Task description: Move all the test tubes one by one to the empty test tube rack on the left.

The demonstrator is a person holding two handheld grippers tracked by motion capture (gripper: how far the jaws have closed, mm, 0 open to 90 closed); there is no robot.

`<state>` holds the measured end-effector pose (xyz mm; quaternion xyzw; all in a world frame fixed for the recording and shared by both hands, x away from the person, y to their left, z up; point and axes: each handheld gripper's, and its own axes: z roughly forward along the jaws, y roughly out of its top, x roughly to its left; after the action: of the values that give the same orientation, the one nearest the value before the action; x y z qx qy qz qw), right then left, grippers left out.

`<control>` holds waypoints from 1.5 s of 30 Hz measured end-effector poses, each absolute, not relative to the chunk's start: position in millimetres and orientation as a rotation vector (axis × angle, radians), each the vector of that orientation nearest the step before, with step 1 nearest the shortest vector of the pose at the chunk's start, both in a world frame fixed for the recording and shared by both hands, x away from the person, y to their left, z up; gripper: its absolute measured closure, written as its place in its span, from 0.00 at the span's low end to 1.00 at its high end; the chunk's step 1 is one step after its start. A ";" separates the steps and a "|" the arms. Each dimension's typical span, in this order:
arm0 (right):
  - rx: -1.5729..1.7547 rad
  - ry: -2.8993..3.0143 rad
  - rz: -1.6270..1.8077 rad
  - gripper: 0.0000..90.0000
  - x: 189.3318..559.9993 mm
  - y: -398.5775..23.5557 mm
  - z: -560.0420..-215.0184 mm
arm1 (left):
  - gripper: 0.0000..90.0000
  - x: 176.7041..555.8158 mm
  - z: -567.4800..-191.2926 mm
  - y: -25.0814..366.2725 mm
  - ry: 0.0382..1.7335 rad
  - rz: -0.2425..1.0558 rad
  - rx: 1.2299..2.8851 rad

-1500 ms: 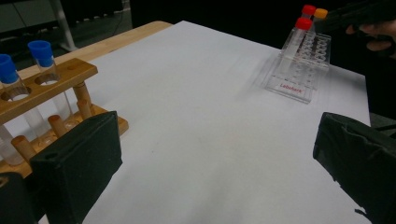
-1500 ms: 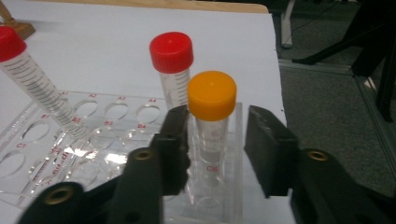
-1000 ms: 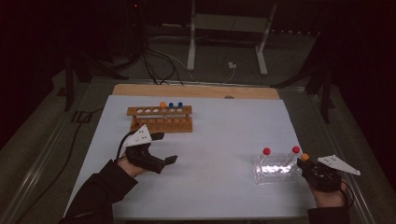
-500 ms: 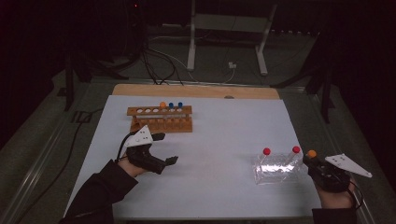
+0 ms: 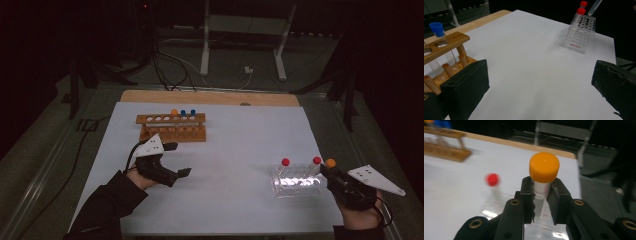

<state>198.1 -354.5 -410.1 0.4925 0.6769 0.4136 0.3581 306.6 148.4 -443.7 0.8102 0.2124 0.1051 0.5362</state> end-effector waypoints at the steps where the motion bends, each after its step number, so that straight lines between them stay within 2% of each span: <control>1: 1.254 1.763 1.081 0.83 197.7 -349.9 -408.6 | 0.02 306.5 -443.5 148.2 0.505 0.254 1.931; 15: 1.120 1.936 1.183 0.83 204.3 -296.8 -408.6 | 0.02 305.5 -440.1 147.8 0.494 0.242 1.925; 29: 0.990 2.101 1.170 0.83 225.6 -237.5 -431.0 | 0.02 302.7 -431.8 135.8 0.451 0.203 1.933; 45: 0.865 2.209 1.198 0.83 236.2 -186.9 -441.4 | 0.02 302.4 -423.7 106.9 0.370 0.157 1.937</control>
<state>236.2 -186.9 -441.4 0.3160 0.8069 0.4377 0.2398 302.4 106.9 -423.7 0.8181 0.1561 0.0661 0.5495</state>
